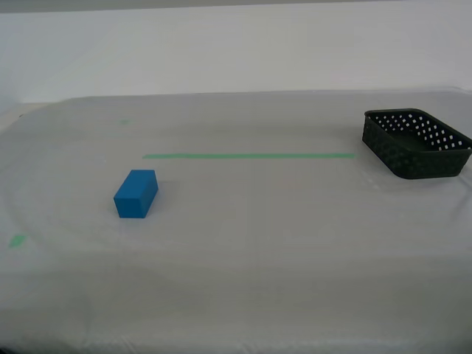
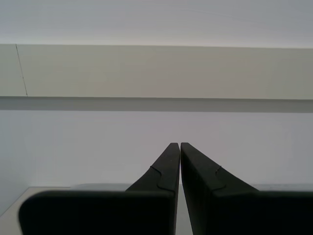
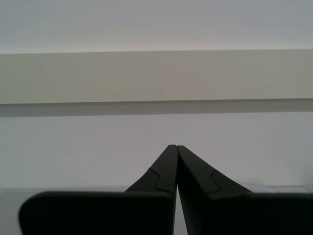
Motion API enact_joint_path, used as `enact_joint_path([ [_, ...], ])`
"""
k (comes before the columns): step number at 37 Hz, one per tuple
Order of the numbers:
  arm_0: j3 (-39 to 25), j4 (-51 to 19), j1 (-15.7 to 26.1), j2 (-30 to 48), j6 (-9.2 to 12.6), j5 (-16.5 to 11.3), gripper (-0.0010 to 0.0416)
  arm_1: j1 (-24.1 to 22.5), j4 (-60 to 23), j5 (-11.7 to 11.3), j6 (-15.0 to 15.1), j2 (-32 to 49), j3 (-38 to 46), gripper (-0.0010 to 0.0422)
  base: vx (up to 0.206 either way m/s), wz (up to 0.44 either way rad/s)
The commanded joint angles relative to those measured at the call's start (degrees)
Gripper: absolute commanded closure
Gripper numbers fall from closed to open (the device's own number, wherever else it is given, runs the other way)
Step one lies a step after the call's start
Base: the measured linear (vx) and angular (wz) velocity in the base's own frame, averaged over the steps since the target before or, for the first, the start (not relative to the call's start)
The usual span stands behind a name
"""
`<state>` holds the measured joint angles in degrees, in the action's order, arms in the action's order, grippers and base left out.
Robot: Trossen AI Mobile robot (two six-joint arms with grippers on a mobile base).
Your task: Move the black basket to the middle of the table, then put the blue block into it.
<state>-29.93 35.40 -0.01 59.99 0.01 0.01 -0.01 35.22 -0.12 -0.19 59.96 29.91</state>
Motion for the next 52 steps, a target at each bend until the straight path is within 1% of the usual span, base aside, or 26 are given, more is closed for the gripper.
enact_joint_path([
  [1, 0.0, 0.1, 0.0, 0.0, 0.0, 0.0, 0.0406, 0.0, 0.2, 0.0, 0.2, 0.0, 0.1, 0.0412, 0.000, 0.000],
  [52, 0.0, 0.2, 0.0, 0.0, 0.0, 0.0, 0.0405, 0.0, 0.2, 0.0, 0.2, 0.0, 0.1, 0.0412, 0.000, 0.000],
])
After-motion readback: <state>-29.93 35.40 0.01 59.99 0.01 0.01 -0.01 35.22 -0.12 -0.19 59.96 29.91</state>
